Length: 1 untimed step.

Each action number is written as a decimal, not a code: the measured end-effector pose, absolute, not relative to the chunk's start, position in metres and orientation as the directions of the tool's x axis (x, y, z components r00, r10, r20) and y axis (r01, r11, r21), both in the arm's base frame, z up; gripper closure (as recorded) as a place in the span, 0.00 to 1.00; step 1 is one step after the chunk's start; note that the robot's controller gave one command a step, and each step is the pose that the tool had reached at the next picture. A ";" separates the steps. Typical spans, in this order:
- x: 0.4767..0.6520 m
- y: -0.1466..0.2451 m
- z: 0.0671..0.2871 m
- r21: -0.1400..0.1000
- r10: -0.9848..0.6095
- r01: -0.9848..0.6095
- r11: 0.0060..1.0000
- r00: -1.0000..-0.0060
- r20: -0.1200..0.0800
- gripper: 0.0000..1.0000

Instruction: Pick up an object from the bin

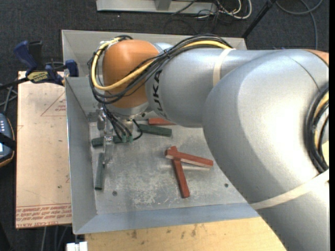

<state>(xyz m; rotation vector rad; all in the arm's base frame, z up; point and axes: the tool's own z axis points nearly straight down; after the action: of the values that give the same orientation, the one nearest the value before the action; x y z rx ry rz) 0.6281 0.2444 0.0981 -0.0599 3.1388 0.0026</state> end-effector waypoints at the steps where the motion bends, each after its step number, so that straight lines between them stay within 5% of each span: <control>1: 0.651 0.232 0.073 0.002 -0.333 -0.333 0.943 -0.943 -0.009 1.00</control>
Offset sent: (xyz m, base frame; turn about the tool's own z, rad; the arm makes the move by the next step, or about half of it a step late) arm 0.0000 0.0000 0.0000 0.0000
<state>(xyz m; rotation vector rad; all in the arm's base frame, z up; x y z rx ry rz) 0.6510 0.2321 0.0728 -0.5287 3.0881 0.0049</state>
